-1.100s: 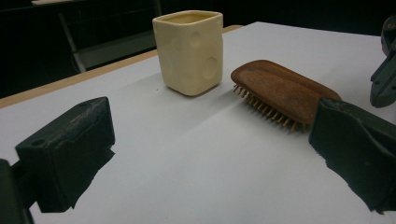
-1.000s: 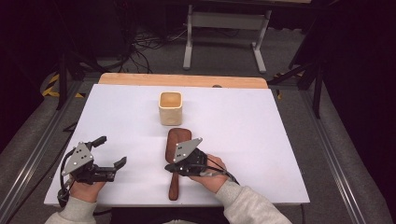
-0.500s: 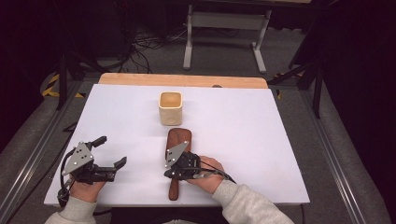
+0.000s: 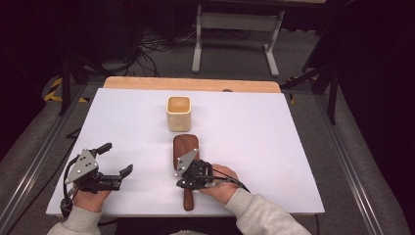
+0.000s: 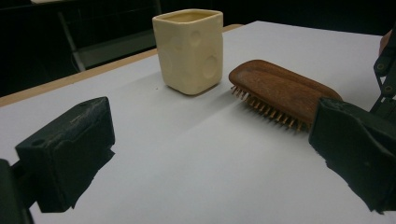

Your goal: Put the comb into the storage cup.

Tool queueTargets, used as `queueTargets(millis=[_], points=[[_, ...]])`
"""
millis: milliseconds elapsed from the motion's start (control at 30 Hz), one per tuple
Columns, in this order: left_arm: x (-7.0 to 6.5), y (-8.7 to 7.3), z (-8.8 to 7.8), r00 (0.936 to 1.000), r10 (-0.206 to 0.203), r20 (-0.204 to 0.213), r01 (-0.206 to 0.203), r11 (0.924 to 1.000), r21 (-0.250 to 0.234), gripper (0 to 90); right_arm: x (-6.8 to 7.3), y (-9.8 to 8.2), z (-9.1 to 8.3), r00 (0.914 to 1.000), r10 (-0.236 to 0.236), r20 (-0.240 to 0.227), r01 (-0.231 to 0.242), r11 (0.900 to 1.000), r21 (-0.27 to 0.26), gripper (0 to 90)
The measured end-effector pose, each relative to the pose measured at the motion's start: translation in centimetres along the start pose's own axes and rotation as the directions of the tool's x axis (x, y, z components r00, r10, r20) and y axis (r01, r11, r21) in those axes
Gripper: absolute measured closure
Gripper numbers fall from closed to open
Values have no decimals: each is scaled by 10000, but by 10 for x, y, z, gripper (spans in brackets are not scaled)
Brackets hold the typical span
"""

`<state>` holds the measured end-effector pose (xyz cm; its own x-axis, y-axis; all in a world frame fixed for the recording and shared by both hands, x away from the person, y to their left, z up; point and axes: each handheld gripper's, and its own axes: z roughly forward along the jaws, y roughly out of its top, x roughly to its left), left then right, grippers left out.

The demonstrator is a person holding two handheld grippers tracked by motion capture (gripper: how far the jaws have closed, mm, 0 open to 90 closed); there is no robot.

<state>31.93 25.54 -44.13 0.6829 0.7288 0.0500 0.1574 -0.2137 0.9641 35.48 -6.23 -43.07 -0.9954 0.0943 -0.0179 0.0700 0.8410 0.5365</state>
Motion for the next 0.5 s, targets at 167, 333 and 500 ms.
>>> queueTargets(millis=[167, 333, 500], points=[[0, 0, 0, 10000, -14, -22, 14, 10000, 9, 12, -3, -6, -4, 9999, 145, 73, -146, 9998, 123, 900], [0, 0, 0, 10000, -7, -7, 7, 10000, 5, 12, -4, -11, -5, 9997, 164, 176, -168, 9995, 264, 900], [0, 0, 0, 10000, -16, -20, 16, 10000, 7, 12, -6, -17, -8, 9995, 208, 248, -218, 9989, 412, 899]])
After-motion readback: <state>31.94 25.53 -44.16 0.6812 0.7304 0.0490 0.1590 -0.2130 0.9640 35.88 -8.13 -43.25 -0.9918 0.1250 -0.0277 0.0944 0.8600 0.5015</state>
